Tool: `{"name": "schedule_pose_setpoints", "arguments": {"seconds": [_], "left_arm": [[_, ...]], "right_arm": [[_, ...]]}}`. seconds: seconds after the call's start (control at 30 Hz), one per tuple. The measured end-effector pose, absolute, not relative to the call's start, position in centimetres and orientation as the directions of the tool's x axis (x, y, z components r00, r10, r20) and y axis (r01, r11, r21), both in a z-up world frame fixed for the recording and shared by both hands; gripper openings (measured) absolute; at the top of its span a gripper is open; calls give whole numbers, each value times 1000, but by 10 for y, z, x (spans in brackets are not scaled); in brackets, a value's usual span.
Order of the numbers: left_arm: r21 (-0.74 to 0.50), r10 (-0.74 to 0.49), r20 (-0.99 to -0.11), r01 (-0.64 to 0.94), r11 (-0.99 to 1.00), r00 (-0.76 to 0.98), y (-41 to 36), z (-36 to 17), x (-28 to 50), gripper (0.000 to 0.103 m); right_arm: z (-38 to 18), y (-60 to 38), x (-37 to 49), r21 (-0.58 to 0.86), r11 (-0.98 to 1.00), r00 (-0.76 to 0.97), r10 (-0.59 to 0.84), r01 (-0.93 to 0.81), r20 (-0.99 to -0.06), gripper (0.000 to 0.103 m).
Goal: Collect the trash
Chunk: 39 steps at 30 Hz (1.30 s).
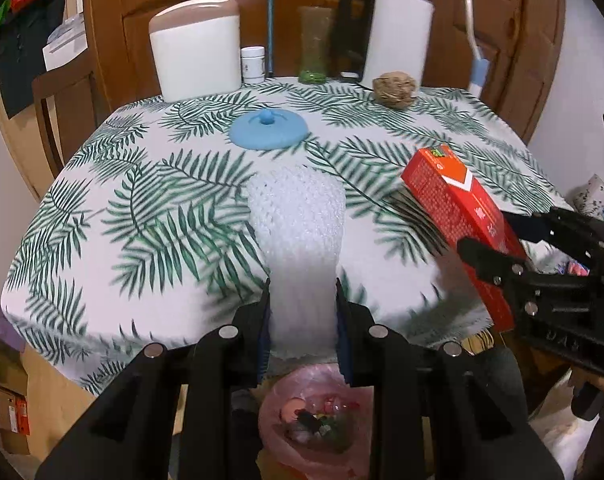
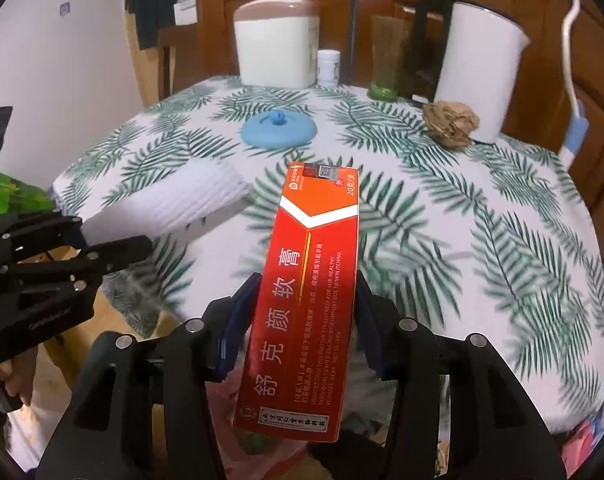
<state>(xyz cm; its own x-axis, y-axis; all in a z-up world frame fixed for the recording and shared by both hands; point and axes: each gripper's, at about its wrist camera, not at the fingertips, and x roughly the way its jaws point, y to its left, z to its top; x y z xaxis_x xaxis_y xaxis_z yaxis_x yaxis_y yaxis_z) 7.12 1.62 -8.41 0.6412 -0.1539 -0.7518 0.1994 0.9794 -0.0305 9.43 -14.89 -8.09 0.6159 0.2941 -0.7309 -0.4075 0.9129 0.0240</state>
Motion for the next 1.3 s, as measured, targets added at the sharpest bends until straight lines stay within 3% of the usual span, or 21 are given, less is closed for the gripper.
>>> {"name": "schedule_pose_setpoints", "arguments": {"seconds": [0.33,0.63,0.9,1.3], "left_arm": [[-33,-176,-750,230,973,638,12,-92,4,26],[-41,-188,-781,251,967,595,5,-131,-47,26],[-38,-160,-855,248,968,494,-1,-200,-55,26],[-22,-68,-975,211,977,213,3,-353,-5,26]], "right_arm": [[-94,-151,15,47,906,611,322,-421,-723,48],[-130,-147,-36,67,897,574,336,-438,-747,48],[-189,-143,-47,89,896,497,321,-436,-806,48],[-319,-124,-11,87,899,333,247,-430,-910,48]]}}
